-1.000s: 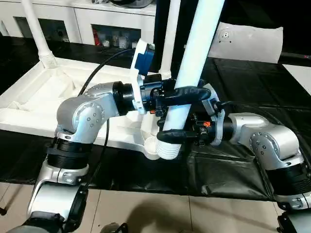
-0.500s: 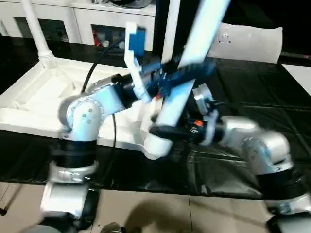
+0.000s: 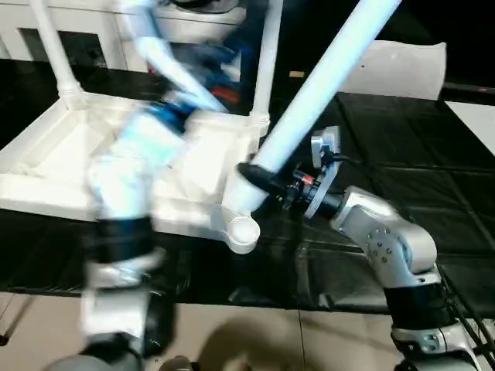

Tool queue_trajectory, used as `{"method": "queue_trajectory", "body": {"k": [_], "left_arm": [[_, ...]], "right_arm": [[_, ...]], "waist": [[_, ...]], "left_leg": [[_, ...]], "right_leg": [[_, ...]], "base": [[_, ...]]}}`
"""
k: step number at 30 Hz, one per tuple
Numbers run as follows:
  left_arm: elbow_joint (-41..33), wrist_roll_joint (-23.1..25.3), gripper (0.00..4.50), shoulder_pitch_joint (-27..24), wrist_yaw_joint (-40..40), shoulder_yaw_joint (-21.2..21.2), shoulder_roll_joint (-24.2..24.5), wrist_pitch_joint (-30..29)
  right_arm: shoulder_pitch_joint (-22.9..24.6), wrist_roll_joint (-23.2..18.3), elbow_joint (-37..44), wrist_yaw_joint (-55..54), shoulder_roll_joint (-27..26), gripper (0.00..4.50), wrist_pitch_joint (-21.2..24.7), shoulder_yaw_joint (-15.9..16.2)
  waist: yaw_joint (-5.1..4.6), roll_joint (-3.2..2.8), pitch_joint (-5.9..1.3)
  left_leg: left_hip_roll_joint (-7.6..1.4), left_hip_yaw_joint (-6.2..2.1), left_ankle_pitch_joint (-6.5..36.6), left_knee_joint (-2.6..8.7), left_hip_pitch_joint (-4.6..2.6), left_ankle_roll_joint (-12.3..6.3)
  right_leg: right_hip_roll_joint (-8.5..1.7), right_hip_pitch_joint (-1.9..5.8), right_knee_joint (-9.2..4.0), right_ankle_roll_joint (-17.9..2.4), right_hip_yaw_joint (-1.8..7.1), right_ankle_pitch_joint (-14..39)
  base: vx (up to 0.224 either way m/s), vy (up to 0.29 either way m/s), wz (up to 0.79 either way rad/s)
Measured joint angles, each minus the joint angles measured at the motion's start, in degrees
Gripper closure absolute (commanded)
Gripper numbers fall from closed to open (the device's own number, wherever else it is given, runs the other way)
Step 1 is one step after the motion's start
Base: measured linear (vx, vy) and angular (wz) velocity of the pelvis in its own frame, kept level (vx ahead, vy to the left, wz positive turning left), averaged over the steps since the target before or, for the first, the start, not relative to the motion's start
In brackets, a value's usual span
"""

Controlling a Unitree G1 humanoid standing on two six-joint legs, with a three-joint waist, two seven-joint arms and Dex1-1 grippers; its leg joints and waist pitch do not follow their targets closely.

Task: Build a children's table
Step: Pick table leg

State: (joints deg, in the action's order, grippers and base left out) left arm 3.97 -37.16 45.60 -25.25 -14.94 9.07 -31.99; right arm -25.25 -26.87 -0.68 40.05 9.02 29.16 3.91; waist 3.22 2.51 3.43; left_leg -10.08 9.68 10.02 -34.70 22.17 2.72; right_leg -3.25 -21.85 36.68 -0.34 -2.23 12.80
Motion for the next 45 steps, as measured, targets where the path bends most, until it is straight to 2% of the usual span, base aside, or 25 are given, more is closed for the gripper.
{"method": "queue_trajectory", "body": {"k": [4, 9, 18, 22, 23, 27, 29, 33, 35, 39, 45], "left_arm": [[0.72, 8.63, 0.54, -4.02, -3.04, 8.89, 5.91, 1.36], [-4.02, 9.33, 0.54, -5.17, -7.38, 15.20, 5.43, 0.43], [-7.94, 8.09, 0.54, -6.10, -13.69, 16.33, 8.03, 0.66], [-6.21, 9.57, 0.54, -6.02, -13.27, 16.21, 8.68, 1.28], [-5.49, 9.96, 0.38, -6.02, -13.24, 16.30, 8.76, 1.33], [-2.85, 13.37, 0.08, -8.09, -17.76, 17.71, 16.23, 3.83], [-2.20, 15.01, 0.08, -9.73, -19.99, 18.35, 19.13, 5.16], [0.03, 18.69, 0.00, -13.16, -27.05, 22.31, 24.47, 8.10], [0.97, 19.66, 0.00, -14.31, -30.25, 24.35, 26.33, 9.57], [3.72, 21.60, 0.00, -16.11, -35.33, 27.21, 29.02, 12.65], [11.12, 25.11, 0.00, -17.92, -40.39, 29.38, 30.75, 18.76]], "right_arm": [[0.26, 2.91, -0.01, -2.41, 0.07, 2.55, -1.03, 2.15], [0.35, 6.34, -0.11, -4.06, -0.07, 2.55, -2.95, 4.66], [1.00, 8.29, -0.70, -5.27, -0.12, 2.57, -5.60, 4.81], [1.01, 8.60, -1.93, -7.73, -1.53, 2.57, -5.64, 4.35], [1.03, 8.60, -2.10, -8.20, -1.55, 2.57, -5.62, 4.26], [3.29, 8.51, -1.30, -11.54, -1.61, 2.57, -5.25, 1.08], [5.06, 8.59, -1.27, -12.76, -1.25, 2.57, -4.58, -0.13], [7.90, 10.57, -1.20, -15.75, -1.48, 2.57, -5.84, -0.23], [8.78, 11.21, -1.01, -17.19, -1.99, 2.57, -7.41, -0.41], [10.60, 12.20, 0.44, -19.66, -2.02, 2.57, -7.45, -1.23], [15.05, 14.10, 1.20, -21.37, -2.10, 2.57, -10.96, -1.37]], "waist": [[0.42, 0.01, 0.00], [0.26, 0.02, 0.00], [-0.35, -0.02, 0.02], [-0.25, -0.02, 0.02], [-0.26, -0.02, 0.02], [-0.56, -0.07, 0.00], [-0.71, -0.08, 0.00], [-0.88, -0.12, 0.03], [-0.94, -0.10, 0.01], [-1.06, -0.18, 0.06], [-1.34, -0.31, 0.10]], "left_leg": [[0.02, 0.00, 0.01, 0.12, 0.13, -0.01], [0.04, 0.03, 0.04, 0.12, 0.24, -0.05], [-0.02, 0.03, -0.04, 0.20, 0.04, 0.07], [0.01, 0.03, -0.04, 0.19, 0.05, 0.07], [0.02, 0.03, -0.04, 0.19, 0.06, 0.07], [0.00, 0.03, -0.04, 0.27, 0.02, 0.08], [0.00, 0.03, -0.05, 0.32, 0.03, 0.09], [0.01, 0.03, -0.07, 0.34, 0.04, 0.14], [0.01, 0.03, -0.09, 0.35, 0.02, 0.17], [0.01, 0.03, -0.11, 0.34, -0.01, 0.20], [0.01, 0.03, -0.12, 0.42, -0.07, 0.22]], "right_leg": [[-0.01, -0.02, -0.21, 0.02, -0.06, -0.01], [-0.03, -0.04, -0.43, 0.00, -0.04, -0.12], [0.03, -0.01, -0.31, 0.01, -0.01, -0.15], [0.02, 0.02, -0.32, 0.00, 0.01, -0.17], [0.02, 0.00, -0.33, 0.00, 0.01, -0.18], [0.04, 0.00, -0.36, 0.02, 0.00, -0.18], [0.05, -0.01, -0.40, 0.02, 0.00, -0.18], [0.05, -0.03, -0.41, 0.02, 0.01, -0.18], [0.05, -0.02, -0.41, 0.02, 0.01, -0.18], [0.05, -0.02, -0.40, 0.02, 0.04, -0.21], [0.05, -0.02, -0.40, 0.02, 0.05, -0.21]], "base": [[0.000, 0.000, 0.00], [0.000, 0.000, 0.00], [0.000, 0.000, 0.00], [0.000, 0.000, 0.00], [0.000, 0.000, 0.00], [0.000, 0.000, 0.00], [0.000, 0.000, 0.00], [0.000, 0.000, 0.00], [0.000, 0.000, 0.00], [0.000, 0.000, 0.00], [0.000, 0.000, 0.00]]}}
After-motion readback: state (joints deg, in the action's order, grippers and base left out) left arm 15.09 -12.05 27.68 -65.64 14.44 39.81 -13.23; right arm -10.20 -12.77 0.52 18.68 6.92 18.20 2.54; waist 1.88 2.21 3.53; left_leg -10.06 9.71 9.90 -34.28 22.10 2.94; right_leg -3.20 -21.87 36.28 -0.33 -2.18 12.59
